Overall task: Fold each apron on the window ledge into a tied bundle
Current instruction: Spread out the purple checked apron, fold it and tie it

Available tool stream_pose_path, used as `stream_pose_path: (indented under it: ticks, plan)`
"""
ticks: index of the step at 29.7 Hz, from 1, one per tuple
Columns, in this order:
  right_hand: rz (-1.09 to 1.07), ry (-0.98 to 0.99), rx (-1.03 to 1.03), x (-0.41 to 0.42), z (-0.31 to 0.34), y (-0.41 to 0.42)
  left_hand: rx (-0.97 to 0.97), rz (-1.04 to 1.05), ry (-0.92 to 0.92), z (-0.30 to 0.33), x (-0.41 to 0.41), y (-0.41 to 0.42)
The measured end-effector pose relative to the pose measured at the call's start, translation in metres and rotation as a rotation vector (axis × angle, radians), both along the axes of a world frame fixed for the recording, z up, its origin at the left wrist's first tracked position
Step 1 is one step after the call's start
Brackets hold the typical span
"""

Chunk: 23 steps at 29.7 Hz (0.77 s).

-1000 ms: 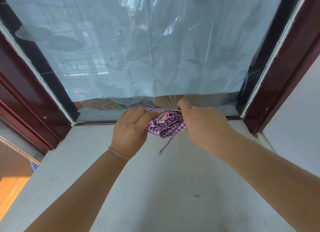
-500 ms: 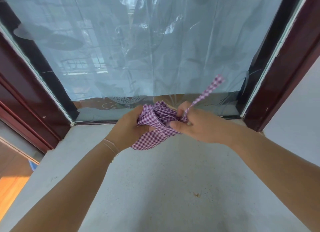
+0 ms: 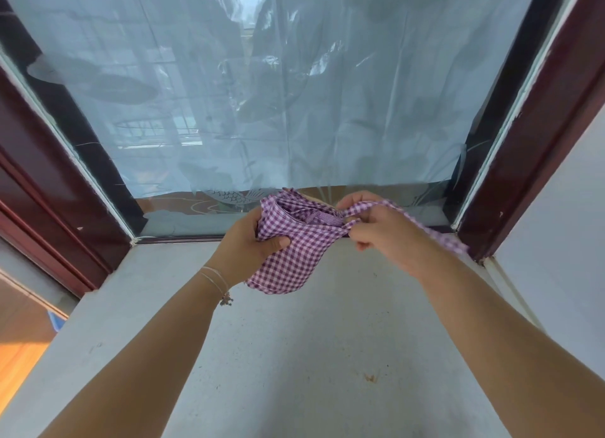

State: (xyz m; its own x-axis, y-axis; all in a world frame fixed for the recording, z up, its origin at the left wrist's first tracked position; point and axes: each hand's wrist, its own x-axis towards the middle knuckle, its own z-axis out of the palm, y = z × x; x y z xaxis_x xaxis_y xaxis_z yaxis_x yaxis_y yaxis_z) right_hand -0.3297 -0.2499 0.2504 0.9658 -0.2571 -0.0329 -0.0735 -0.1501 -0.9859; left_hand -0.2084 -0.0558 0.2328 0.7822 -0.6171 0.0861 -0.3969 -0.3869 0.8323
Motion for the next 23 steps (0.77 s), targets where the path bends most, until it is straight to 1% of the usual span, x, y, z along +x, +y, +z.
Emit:
stream_pose_path:
  ticks: [1, 2, 5, 6, 7, 9, 10, 12, 13, 14, 16, 17, 18, 19, 20, 23]
  plan:
    - [-0.076, 0.0, -0.279, 0.002, 0.0, 0.003, 0.02, -0.001, -0.006, -0.002, 0.0, -0.001]
    - [-0.123, -0.024, -0.418, 0.004, -0.003, 0.007, 0.029, -0.003, 0.001, -0.004, 0.0, -0.001]
    - [-0.231, -0.157, -0.454, 0.006, -0.012, 0.015, 0.032, -0.032, 0.075, -0.007, 0.0, -0.005]
    - [-0.246, -0.198, -0.501, 0.007, -0.015, 0.013, 0.035, -0.042, 0.094, -0.008, 0.0, -0.005]
    - [-0.245, -0.216, -0.542, 0.007, -0.017, 0.01, 0.04, -0.048, 0.106, -0.008, 0.0, -0.006]
    - [-0.249, -0.224, -0.541, 0.007, -0.021, 0.01, 0.059, -0.041, 0.127, -0.01, 0.002, -0.007]
    - [-0.268, -0.238, -0.505, 0.007, -0.024, 0.01, 0.064, -0.04, 0.146, -0.011, 0.002, -0.006]
    - [-0.356, -0.244, -0.339, 0.008, -0.025, 0.01, 0.064, -0.047, 0.192, -0.016, 0.001, -0.007]
    - [-0.404, -0.226, -0.19, 0.009, -0.024, 0.008, 0.069, -0.046, 0.213, -0.019, -0.001, -0.008]
    - [-0.442, -0.197, 0.014, 0.011, -0.023, 0.006, 0.07, -0.044, 0.234, -0.022, -0.003, -0.009]
    - [-0.468, -0.164, 0.503, 0.011, -0.021, -0.004, 0.043, -0.038, 0.278, -0.03, -0.005, -0.009]
    - [-0.464, -0.171, 0.675, 0.01, -0.022, -0.011, 0.022, -0.025, 0.303, -0.032, -0.005, -0.009]
    - [-0.466, -0.187, 0.779, 0.007, -0.025, -0.018, -0.001, -0.001, 0.331, -0.035, -0.005, -0.008]
    - [-0.474, -0.193, 0.837, 0.005, -0.028, -0.025, -0.022, 0.027, 0.354, -0.037, -0.003, -0.006]
    - [-0.491, -0.176, 0.847, 0.003, -0.032, -0.033, -0.038, 0.055, 0.367, -0.04, -0.002, -0.005]
    - [-0.544, -0.054, 0.765, 0.002, -0.044, -0.049, -0.058, 0.1, 0.343, -0.042, 0.002, -0.005]
